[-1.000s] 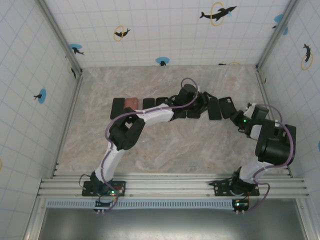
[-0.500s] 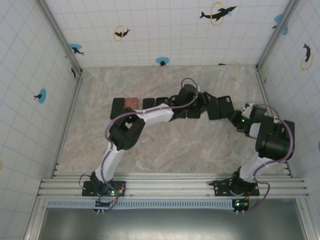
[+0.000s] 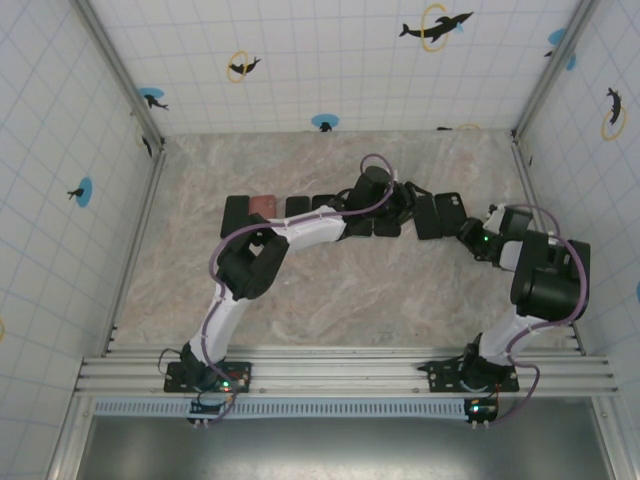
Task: Take the phone out of the phone case
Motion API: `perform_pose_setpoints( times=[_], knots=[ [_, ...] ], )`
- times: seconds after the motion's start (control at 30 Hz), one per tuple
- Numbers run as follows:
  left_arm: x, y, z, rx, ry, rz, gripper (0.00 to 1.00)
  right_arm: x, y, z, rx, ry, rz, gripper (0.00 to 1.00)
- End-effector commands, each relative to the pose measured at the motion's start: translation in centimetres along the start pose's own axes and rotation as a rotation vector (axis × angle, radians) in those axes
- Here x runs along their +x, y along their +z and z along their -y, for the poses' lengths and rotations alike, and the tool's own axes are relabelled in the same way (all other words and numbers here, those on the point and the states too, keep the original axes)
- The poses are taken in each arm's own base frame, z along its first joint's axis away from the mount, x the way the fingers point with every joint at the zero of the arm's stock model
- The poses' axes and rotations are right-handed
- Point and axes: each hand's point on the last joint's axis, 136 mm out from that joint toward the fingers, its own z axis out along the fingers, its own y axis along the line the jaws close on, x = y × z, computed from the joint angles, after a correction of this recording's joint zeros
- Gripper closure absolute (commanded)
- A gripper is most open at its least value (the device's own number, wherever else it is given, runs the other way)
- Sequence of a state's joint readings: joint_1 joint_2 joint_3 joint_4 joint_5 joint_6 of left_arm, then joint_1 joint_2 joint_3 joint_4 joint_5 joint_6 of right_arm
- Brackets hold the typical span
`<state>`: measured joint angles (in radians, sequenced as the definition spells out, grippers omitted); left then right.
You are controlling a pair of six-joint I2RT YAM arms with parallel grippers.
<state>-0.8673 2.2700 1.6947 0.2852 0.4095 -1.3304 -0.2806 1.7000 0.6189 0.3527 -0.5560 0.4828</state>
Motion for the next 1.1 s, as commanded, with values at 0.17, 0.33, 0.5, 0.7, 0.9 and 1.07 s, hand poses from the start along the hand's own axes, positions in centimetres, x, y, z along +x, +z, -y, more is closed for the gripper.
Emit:
perform_pose_setpoints(
  times=[0.17,0.33,0.5,0.7,0.9,1.07],
  knots=[
    [-0.6,-2.3,3.0,0.041,0.064,0.009,0.31,-0.6,-1.1,0.0,0.056,-0.044,-0.001,0.40],
    [-0.9,-3.2,2.8,0.019,0.096,0.012,0.31,-1.0,-1.9,-0.3,0.076,-0.069,0.009,0.30],
    [-1.2,-5.2,1.8,-0.040,0.177,0.012,0.26,-0.9,-3.3,-1.1,0.103,-0.133,0.002,0.28],
    [-1.8,-10.0,-2.0,-0.200,0.396,0.036,0.11,1.3,-4.6,-4.7,0.032,-0.240,-0.026,0.16],
    [-3.5,-15.2,-5.3,-0.370,0.599,0.068,0.03,2.4,-5.4,-11.9,-0.082,-0.484,0.062,0.01],
    [-5.2,-20.5,-8.1,-0.553,0.762,0.134,0.02,3.6,-5.7,-14.3,-0.079,-0.646,0.113,0.01]
  ],
)
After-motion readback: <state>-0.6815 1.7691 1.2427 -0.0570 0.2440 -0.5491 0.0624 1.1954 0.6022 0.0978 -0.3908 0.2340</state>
